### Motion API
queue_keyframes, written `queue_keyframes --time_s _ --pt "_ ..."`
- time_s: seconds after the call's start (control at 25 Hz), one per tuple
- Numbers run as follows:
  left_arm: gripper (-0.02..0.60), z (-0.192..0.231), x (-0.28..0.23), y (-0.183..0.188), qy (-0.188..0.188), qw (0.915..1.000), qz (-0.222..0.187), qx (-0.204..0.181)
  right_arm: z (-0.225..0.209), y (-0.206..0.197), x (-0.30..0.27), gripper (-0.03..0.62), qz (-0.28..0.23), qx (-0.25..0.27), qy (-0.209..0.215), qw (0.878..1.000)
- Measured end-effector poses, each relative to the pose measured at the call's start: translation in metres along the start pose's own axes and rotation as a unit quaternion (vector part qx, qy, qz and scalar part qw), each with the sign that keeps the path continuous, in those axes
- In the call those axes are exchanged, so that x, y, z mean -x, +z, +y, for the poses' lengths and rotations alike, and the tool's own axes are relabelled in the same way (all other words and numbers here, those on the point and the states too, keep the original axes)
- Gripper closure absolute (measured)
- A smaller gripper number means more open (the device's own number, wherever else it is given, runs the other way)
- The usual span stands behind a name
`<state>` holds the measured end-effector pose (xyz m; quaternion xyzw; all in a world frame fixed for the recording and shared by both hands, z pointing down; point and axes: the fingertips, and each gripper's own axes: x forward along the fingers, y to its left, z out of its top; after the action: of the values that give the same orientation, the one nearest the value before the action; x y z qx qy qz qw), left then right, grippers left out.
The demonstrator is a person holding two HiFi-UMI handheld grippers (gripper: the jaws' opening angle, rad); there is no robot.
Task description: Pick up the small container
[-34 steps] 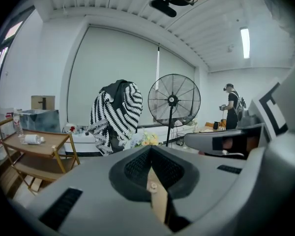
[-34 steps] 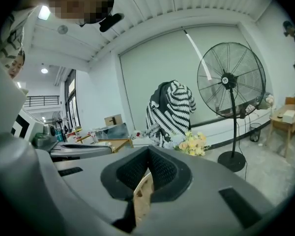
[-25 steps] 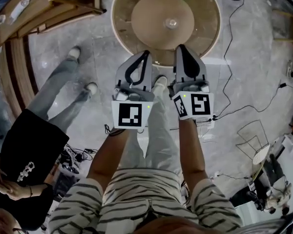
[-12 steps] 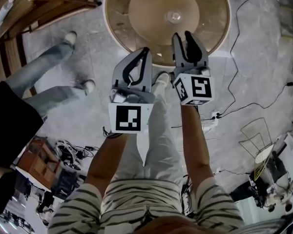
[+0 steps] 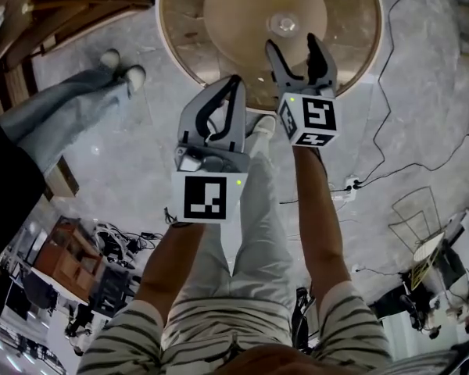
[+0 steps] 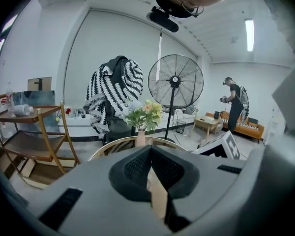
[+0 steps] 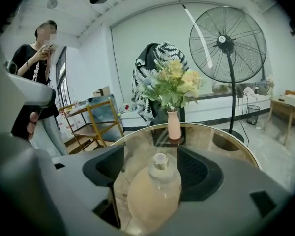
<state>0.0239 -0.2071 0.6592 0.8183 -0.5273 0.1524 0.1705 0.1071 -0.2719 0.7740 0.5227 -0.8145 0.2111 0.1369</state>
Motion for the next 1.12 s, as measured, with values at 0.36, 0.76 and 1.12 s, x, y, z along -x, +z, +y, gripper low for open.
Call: queue_keyframes --time_s 0.36,0.76,1.12 --pt "0.579 0.008 -0.025 -0.016 -0.004 0.9998 0.018 0.003 -0.02 -0.037 -0.044 0.194 0.021 0.004 -0.001 1.0" --pt "0.58 0.016 -0.035 -0.031 0.001 0.9996 0.026 0.008 -0.029 -0.054 -0.077 0.177 0.031 0.026 0.004 0.999" --pt "0.579 0.016 -0.036 -0.036 0.0 0.9995 0.03 0.009 -0.032 -0.064 -0.096 0.174 0.044 0.043 0.002 0.998"
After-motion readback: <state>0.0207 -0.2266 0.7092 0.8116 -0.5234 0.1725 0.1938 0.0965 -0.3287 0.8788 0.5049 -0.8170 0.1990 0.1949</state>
